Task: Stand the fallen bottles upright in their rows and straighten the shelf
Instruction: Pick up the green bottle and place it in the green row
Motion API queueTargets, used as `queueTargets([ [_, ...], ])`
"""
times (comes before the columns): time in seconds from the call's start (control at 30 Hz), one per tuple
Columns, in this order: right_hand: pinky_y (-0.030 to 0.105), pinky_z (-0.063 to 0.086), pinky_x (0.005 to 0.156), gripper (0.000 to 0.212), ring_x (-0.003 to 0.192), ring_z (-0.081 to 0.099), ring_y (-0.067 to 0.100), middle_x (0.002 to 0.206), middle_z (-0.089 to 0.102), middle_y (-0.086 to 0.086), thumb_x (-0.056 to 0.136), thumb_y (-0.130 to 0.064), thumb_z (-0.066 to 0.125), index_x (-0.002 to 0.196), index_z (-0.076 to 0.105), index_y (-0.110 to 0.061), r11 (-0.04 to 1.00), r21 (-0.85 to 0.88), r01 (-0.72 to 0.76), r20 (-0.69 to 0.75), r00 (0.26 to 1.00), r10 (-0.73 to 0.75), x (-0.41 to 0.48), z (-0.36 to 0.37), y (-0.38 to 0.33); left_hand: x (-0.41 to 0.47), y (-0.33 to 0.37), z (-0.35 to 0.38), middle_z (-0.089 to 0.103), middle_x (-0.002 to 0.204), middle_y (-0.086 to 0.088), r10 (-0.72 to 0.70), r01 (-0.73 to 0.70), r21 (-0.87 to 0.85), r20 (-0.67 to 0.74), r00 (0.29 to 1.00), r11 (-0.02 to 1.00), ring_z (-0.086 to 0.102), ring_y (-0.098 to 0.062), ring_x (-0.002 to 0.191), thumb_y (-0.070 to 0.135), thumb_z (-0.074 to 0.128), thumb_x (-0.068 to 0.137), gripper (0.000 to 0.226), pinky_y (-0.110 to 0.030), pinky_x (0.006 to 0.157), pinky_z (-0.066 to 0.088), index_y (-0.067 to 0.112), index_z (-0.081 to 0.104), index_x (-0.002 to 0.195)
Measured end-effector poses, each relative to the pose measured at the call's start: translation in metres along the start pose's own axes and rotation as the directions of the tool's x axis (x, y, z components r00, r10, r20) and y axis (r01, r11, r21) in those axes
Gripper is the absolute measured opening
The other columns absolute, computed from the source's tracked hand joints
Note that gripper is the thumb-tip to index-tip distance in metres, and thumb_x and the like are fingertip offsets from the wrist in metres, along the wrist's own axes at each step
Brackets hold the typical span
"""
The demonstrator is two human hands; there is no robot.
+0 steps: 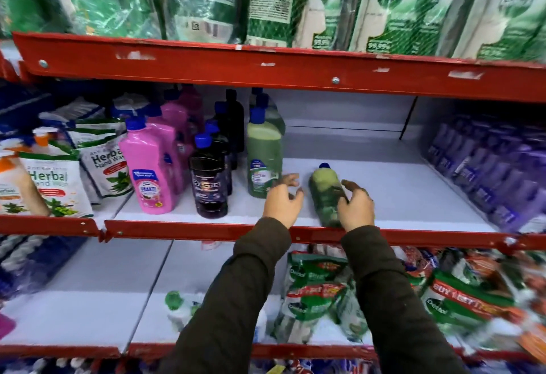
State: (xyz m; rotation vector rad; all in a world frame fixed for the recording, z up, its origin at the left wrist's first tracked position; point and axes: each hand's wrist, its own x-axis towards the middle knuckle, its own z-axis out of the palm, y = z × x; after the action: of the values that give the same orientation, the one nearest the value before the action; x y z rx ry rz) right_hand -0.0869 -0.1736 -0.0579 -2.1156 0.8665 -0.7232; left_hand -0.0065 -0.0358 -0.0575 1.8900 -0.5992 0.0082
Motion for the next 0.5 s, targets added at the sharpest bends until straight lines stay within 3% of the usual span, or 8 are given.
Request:
queueTargets([
  [0.1, 0.040, 0.044, 0.098, 0.034, 0.119, 0.058, 0.043, 0.128, 0.063, 0.028, 0.097, -0.019, 0.052, 0.125, 0.061, 0.000, 0.994, -0.094, -0.048, 0.187, 0.980, 0.065, 0.013, -0.009, 0.010, 0.014, 0.001, 0.029, 0.063, 0.136, -0.015, -0.218, 0.191, 0.156, 0.181, 0.959, 0.969, 0.060, -0.035, 0.123, 0.029, 0.053, 0.098, 0.040, -0.035, 0.103, 0.047, 0.007, 0.061, 0.129],
  [0.17, 0.037, 0.044, 0.097, 0.037, 0.121, 0.059, 0.041, 0.128, 0.064, 0.026, 0.098, -0.022, 0.055, 0.124, 0.062, 0.003, 0.998, -0.009, -0.065, 0.223, 0.973, 0.065, 0.019, -0.011, 0.012, 0.021, 0.002, 0.041, 0.067, 0.129, -0.017, -0.277, 0.245, 0.172, 0.203, 0.939, 0.954, 0.062, -0.036, 0.118, 0.036, 0.052, 0.098, 0.039, -0.036, 0.100, 0.050, 0.009, 0.067, 0.122],
  [0.27, 0.040, 0.048, 0.105, 0.045, 0.120, 0.062, 0.036, 0.130, 0.064, 0.024, 0.092, -0.020, 0.065, 0.130, 0.058, 0.002, 0.968, 0.203, -0.150, 0.258, 0.961, 0.095, 0.027, -0.012, 0.021, 0.026, 0.001, 0.053, 0.071, 0.122, -0.019, -0.352, 0.362, -0.018, 0.195, 0.916, 0.932, 0.067, -0.036, 0.110, 0.030, 0.062, 0.092, 0.030, -0.047, 0.097, 0.056, 0.007, 0.069, 0.111],
  [0.37, 0.048, 0.048, 0.106, 0.061, 0.121, 0.061, 0.037, 0.131, 0.061, 0.025, 0.089, -0.017, 0.070, 0.142, 0.045, -0.002, 0.924, 0.348, -0.158, 0.242, 0.967, 0.074, 0.025, -0.014, 0.025, 0.018, 0.009, 0.054, 0.071, 0.120, -0.015, -0.300, 0.312, -0.229, 0.089, 0.950, 0.922, 0.067, -0.031, 0.113, 0.016, 0.070, 0.088, 0.019, -0.048, 0.102, 0.053, 0.017, 0.065, 0.106],
  [0.43, 0.048, 0.049, 0.106, 0.070, 0.122, 0.060, 0.034, 0.134, 0.058, 0.021, 0.088, -0.012, 0.071, 0.148, 0.037, -0.005, 0.895, 0.436, -0.090, 0.189, 0.982, 0.007, 0.018, -0.020, 0.019, 0.012, 0.014, 0.047, 0.070, 0.122, -0.008, -0.184, 0.186, -0.280, 0.032, 0.982, 0.942, 0.066, -0.023, 0.112, 0.011, 0.071, 0.086, 0.031, -0.039, 0.104, 0.052, 0.016, 0.064, 0.115],
  [0.5, 0.041, 0.053, 0.100, 0.073, 0.120, 0.059, 0.030, 0.135, 0.056, 0.014, 0.086, -0.007, 0.072, 0.149, 0.035, -0.009, 0.861, 0.508, -0.015, 0.140, 0.988, -0.065, 0.010, -0.025, 0.011, 0.005, 0.019, 0.035, 0.068, 0.119, 0.004, -0.063, 0.055, -0.262, -0.023, 0.998, 0.964, 0.068, -0.012, 0.096, 0.009, 0.070, 0.085, 0.041, -0.030, 0.095, 0.054, 0.019, 0.063, 0.124],
])
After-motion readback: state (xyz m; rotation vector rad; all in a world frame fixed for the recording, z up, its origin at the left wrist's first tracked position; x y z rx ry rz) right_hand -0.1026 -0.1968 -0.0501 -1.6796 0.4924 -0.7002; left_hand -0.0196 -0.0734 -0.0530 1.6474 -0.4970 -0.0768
